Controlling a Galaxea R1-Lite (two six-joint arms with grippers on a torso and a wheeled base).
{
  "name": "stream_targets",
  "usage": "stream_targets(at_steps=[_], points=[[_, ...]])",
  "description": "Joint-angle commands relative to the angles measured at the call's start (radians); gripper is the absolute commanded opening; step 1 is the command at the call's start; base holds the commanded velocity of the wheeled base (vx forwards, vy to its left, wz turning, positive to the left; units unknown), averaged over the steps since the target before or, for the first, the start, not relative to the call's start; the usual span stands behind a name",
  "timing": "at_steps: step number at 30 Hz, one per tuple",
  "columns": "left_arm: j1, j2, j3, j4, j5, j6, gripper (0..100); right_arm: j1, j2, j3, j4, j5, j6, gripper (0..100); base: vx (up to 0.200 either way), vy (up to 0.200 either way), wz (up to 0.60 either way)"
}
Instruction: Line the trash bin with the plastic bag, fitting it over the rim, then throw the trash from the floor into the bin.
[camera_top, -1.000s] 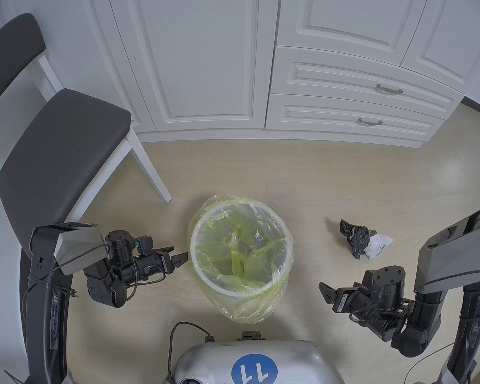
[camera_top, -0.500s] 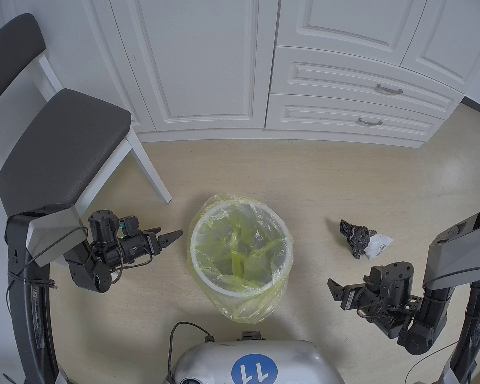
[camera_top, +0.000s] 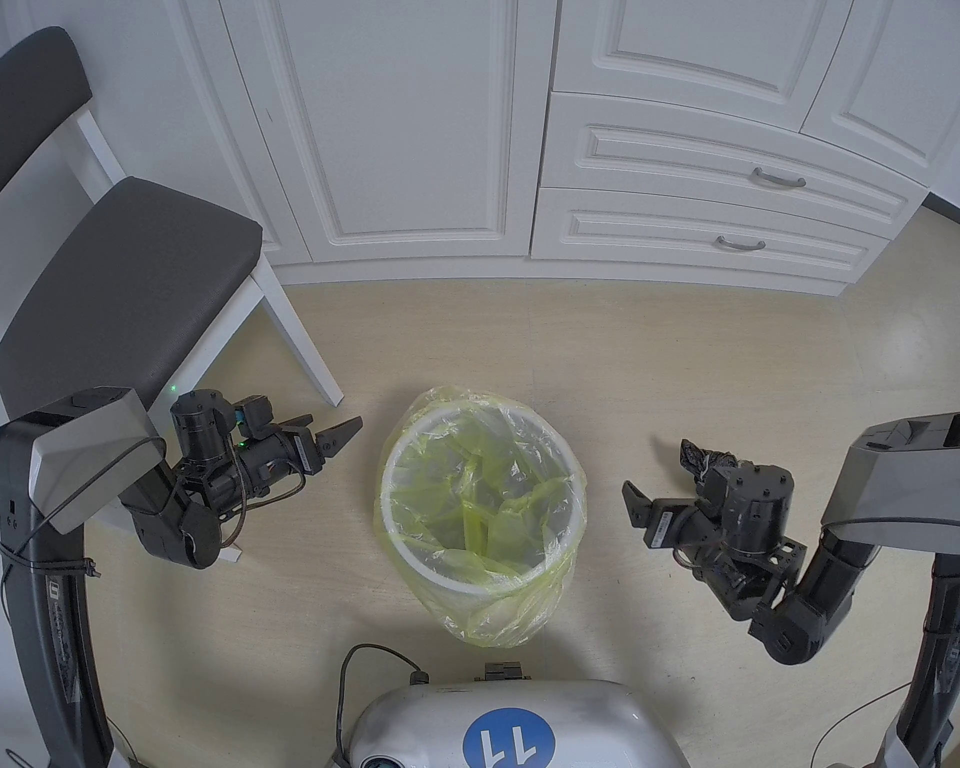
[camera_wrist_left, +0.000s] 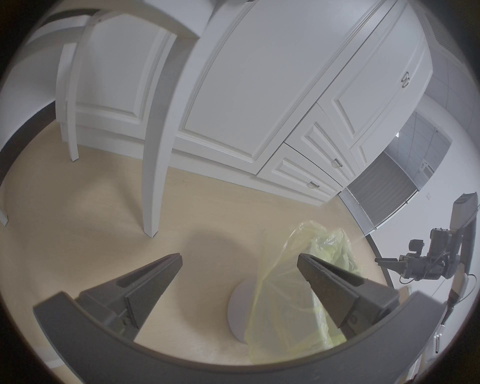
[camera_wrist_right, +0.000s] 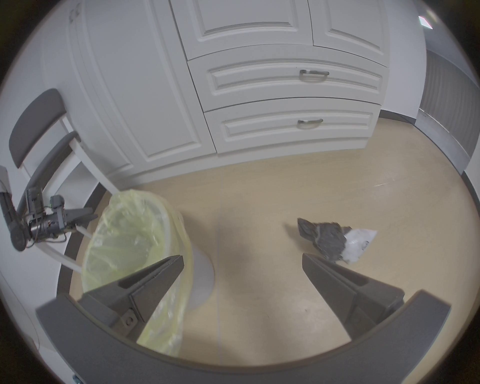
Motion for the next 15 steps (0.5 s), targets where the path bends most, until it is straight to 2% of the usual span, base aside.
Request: stream_targets(at_steps=[1, 8, 15], points=[[-0.034, -0.027, -0.014, -0.004, 0.036, 0.0, 100, 0.014, 0.102, -0.151, 0.045, 0.003, 0.03, 100, 0.0, 0.0, 0.0], [-0.034, -0.027, -0.012, -0.011, 0.038, 0.001, 100, 0.043, 0.208, -0.256, 0.036, -0.005, 0.108, 100, 0.0, 0.0, 0.0], [-0.031, -0.033, -0.009, -0.014, 0.038, 0.003, 100, 0.042, 0.231, -0.276, 0.038, -0.007, 0.112, 100, 0.0, 0.0, 0.0]])
